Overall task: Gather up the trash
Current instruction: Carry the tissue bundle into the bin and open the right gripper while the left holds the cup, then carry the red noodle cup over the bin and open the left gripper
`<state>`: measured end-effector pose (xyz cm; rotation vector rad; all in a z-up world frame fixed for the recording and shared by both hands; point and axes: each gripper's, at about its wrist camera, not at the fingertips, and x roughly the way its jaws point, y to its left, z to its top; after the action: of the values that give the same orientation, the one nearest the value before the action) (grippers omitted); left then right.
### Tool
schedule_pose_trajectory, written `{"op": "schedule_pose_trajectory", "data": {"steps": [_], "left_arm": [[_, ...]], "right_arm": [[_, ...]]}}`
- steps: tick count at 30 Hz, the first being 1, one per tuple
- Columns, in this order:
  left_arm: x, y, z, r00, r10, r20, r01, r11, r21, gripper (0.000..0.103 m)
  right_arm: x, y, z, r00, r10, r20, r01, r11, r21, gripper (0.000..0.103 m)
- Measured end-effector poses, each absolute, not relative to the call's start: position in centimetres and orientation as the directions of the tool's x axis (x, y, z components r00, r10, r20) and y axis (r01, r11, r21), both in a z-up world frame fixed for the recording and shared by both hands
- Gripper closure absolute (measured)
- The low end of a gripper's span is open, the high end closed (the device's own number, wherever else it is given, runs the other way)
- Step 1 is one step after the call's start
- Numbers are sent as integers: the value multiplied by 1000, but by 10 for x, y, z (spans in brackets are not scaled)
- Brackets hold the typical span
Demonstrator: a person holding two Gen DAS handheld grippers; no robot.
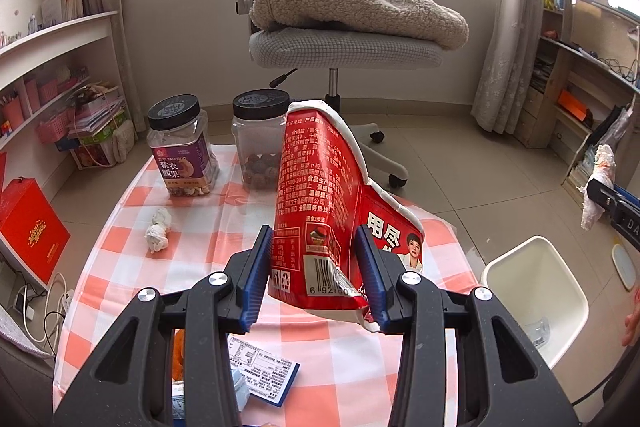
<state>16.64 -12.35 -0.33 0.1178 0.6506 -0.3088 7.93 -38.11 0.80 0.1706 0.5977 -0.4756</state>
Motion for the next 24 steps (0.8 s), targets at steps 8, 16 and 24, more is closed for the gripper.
{"op": "schedule_pose_trajectory", "data": {"steps": [8, 16, 24], "left_arm": [[153, -158, -10, 729, -294, -618, 382, 924, 10, 61], [137, -205, -13, 675, -370, -638, 454, 890, -35, 61], [114, -272, -6, 605, -458, -651, 537, 839, -91, 61]], "right_arm": [[51, -422, 7, 664, -459, -590, 579, 815, 17, 22], [12, -460, 25, 642, -539, -545, 668, 742, 53, 7], [-28, -492, 38, 647, -559, -519, 717, 677, 165, 7]]}}
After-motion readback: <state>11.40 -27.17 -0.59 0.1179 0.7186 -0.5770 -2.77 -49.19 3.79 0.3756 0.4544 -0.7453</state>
